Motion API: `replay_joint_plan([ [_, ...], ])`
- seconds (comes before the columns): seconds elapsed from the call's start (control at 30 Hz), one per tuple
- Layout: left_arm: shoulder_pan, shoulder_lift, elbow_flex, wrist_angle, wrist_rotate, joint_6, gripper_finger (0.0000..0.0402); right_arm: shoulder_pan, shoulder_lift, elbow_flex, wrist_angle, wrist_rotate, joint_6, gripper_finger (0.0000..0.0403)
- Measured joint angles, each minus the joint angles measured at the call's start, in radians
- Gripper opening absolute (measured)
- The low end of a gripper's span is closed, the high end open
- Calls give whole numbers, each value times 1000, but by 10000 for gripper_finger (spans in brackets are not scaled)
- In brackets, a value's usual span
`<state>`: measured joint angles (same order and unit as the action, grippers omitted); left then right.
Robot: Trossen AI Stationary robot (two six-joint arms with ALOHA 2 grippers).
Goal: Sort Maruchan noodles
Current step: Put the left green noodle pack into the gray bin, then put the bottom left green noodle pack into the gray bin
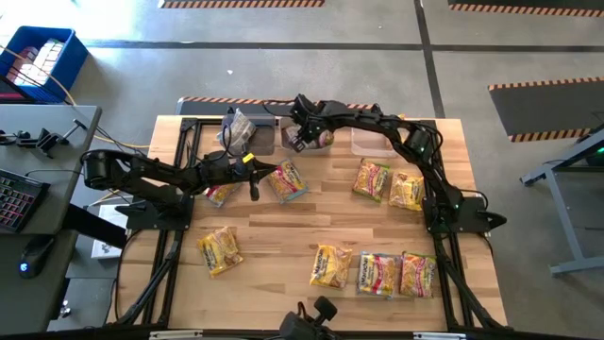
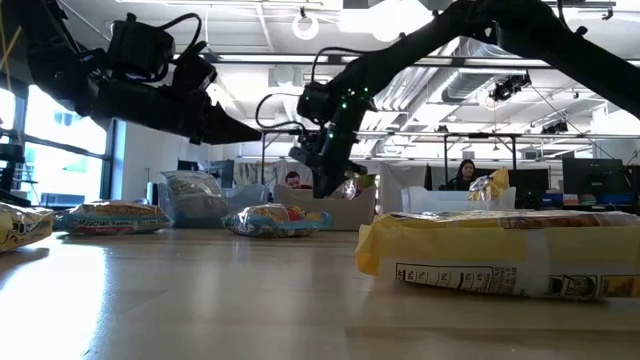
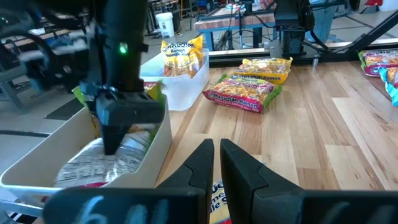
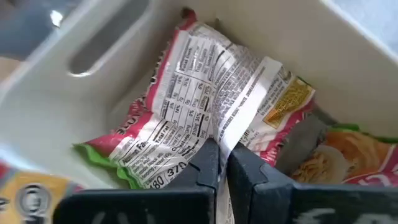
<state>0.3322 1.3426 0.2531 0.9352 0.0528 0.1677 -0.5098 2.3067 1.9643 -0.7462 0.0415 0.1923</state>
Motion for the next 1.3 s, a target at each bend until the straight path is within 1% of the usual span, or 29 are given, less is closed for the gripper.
replay_joint_plan([
  [0.27,0,-41,0,-1,0,-32,19,0,-4,76,-32,-17,-36,0],
  [0.4,2,-68,-10,-5,0,-45,19,0,-4,141,-74,-20,-57,0],
  [0.57,19,-114,-11,-8,-13,-100,19,0,-4,291,-177,-20,-98,0],
  [0.67,23,-140,-11,-30,-13,-106,19,0,-7,394,-246,-25,-118,1],
  [0.73,23,-153,-11,-44,-13,-105,19,-1,-58,357,-215,-59,-115,1],
  [0.83,21,-172,-11,-73,-13,-85,19,-2,-126,294,-251,-137,-72,1],
  [0.93,6,-186,-11,-115,-25,-36,19,28,-171,230,-292,-138,-58,1],
  [1.03,-9,-190,-11,-127,-46,-8,19,73,-220,155,-286,-114,-62,1],
  [1.1,-15,-190,-11,-127,-48,0,19,98,-244,94,-245,-102,-70,0],
  [1.2,-15,-190,-11,-128,-52,0,19,118,-254,-17,-112,-105,-73,0],
  [1.23,-15,-190,-11,-129,-69,-5,19,120,-253,-45,-73,-105,-69,0],
  [1.3,-14,-190,-11,-131,-159,-58,19,114,-254,-92,-6,-106,-61,0],
])
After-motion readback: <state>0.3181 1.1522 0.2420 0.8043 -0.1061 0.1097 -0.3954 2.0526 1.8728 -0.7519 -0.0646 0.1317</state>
